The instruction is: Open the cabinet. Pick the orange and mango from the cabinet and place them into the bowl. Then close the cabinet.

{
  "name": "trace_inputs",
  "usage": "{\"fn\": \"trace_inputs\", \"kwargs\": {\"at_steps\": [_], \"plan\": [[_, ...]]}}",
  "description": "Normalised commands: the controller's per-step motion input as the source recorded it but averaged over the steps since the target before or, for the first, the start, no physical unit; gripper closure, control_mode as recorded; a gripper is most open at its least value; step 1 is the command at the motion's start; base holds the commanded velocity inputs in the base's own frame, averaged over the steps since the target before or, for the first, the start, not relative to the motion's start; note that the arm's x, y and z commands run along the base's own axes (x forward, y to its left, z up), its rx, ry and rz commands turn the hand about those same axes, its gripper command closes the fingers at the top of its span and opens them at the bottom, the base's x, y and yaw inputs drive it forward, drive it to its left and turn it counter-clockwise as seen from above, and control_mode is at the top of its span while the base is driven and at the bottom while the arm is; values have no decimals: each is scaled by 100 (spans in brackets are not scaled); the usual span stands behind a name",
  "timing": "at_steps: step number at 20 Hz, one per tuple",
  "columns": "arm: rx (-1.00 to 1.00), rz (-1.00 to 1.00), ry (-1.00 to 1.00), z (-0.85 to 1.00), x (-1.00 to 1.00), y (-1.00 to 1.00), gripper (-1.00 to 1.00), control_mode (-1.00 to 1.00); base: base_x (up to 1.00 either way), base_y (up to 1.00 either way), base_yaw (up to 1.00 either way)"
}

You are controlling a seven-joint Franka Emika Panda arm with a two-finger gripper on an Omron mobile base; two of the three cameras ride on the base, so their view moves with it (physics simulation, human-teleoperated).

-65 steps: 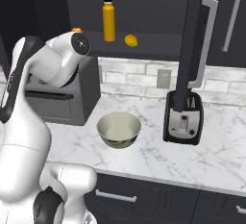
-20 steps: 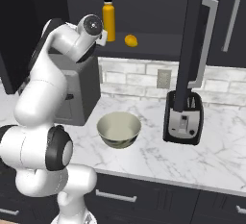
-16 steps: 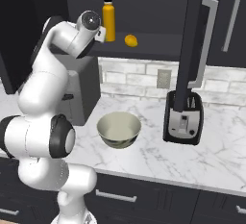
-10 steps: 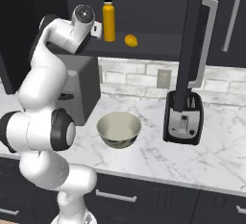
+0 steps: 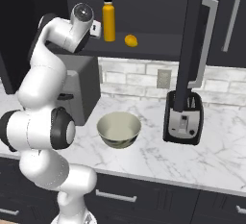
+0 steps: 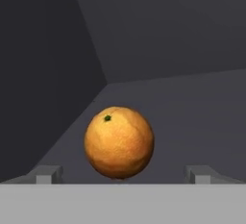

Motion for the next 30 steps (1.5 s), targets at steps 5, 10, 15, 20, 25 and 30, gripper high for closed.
{"fn": "trace_inputs", "kwargs": {"at_steps": [5,10,15,20,25,30], "plan": [[-4,0,0,-2,19,30,-100,-100,0,0,0],[-1,0,0,0,5,7,-100,-100,0,0,0],[0,0,0,0,0,0,-100,-100,0,0,0],[-3,0,0,-6,6,0,-100,-100,0,0,0],[-4,0,0,-11,22,0,-100,-100,0,0,0],[-6,0,0,-19,35,1,-100,-100,0,0,0]]}}
